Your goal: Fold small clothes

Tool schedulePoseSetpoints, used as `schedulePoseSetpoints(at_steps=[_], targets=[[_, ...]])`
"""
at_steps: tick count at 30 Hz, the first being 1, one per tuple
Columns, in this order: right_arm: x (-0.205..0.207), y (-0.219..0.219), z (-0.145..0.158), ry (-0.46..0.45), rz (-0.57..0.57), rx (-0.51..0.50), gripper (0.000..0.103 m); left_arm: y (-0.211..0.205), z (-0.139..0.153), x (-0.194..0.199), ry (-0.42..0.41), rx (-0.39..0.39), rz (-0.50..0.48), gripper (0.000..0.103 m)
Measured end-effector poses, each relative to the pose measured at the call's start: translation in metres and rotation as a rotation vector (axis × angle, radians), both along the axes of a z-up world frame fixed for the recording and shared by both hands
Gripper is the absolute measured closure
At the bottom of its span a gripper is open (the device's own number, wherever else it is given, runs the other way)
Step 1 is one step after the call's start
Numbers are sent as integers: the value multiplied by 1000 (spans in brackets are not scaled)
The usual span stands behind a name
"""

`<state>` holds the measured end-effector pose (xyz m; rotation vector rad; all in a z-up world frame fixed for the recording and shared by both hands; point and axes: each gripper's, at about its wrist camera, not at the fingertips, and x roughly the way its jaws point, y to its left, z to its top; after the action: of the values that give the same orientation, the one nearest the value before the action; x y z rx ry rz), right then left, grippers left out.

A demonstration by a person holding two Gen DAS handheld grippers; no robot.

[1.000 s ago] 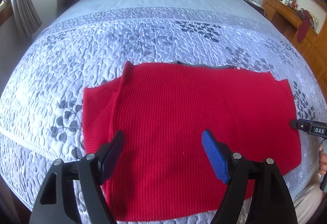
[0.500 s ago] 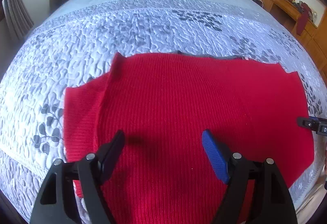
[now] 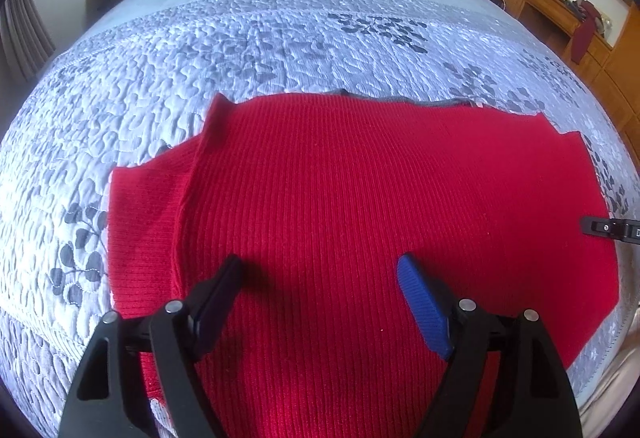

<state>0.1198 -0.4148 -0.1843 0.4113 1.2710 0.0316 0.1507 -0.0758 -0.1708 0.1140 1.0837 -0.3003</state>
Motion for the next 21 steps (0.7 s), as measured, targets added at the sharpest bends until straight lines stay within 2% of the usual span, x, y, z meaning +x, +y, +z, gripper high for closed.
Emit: schedulePoseSetpoints(at_steps=[3,6,9,21], targets=[[1,-2,-2,10,-19,28,67,0,-2,-1,-4,-2,-7,21],[0,-5,0,22,-43,80,81,-2,-6,-1,-5,2,-18,19],[0,-4,6,33,-60,70,82,-2,-7,-2,-7,5,-25,17],[12,31,38,125,-53,-164,84,3,-11,5,44,-44,-49,13]])
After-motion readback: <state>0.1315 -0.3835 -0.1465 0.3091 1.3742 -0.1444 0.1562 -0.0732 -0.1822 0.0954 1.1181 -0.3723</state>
